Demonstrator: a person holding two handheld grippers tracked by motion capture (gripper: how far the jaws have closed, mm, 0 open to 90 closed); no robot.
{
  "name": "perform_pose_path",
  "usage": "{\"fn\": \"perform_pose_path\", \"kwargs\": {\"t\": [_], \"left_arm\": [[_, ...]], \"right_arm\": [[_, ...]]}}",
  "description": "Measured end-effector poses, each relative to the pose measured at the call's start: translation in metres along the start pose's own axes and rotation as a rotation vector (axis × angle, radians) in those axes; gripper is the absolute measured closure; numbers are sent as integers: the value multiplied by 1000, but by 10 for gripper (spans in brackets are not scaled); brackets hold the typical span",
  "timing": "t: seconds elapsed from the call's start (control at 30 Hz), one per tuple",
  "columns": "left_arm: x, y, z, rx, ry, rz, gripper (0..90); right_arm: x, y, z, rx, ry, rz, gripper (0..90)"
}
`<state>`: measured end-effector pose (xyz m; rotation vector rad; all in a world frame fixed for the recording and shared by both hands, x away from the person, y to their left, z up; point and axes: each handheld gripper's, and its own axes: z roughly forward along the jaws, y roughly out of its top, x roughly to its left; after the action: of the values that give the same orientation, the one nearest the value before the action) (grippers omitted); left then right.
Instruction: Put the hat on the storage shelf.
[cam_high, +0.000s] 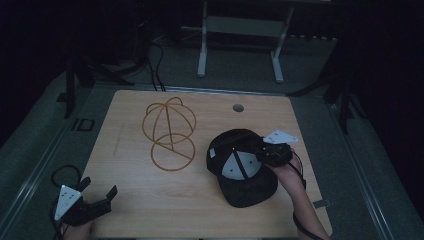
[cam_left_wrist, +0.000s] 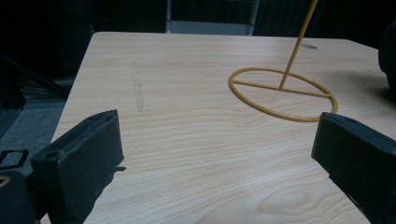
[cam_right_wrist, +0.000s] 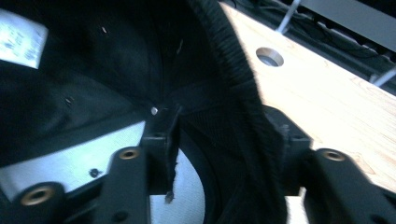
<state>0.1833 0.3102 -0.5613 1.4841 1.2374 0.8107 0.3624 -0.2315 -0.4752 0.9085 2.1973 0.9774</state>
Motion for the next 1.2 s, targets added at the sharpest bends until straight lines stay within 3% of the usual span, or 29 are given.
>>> {"fn": "perform_pose_path", "kwargs": {"t": [0.07, 0.23, 0.27, 0.33, 0.4, 0.43, 0.5, 0.53, 0.57, 0.67, 0.77, 0.93, 1.03, 1.2], "left_arm": [[0, 0, 0, 3, 1, 1, 22], [0, -1, 2, 14, -3, -4, 23], [0, -1, 2, 15, -5, -3, 23], [0, -1, 2, 16, -4, -2, 24], [0, -1, 2, 17, -6, -4, 29], [0, -1, 2, 17, -6, -4, 45], [0, -1, 2, 15, -2, -2, 45], [0, -1, 2, 15, -2, -2, 45], [0, -1, 1, 9, -5, -5, 45], [-1, -1, 2, 12, -1, -2, 45], [-3, 0, 2, 20, -6, 3, 45], [-14, 2, 3, 28, -38, 27, 45], [-23, 5, 4, 25, -60, 21, 45], [-48, 10, 6, 32, -137, 28, 45]], "right_arm": [[2, -1, 3, 8, -15, -17, 603], [5, -1, 5, 67, -69, -68, 859], [6, -1, 5, 78, -73, -77, 872], [7, -1, 4, 72, -52, -70, 879], [5, 0, 1, 41, -10, -16, 882], [5, 0, 1, 41, -10, -16, 882], [2, 0, -6, -11, 38, 57, 884], [2, 0, -6, -11, 38, 57, 884], [2, 2, -12, -50, 60, 98, 884], [0, 5, -23, -117, 98, 161, 884], [0, 12, -34, -167, 115, 193, 884], [1, 25, -50, -217, 111, 191, 884], [1, 32, -58, -236, 105, 195, 884], [2, 40, -68, -247, 54, 188, 884]]}}
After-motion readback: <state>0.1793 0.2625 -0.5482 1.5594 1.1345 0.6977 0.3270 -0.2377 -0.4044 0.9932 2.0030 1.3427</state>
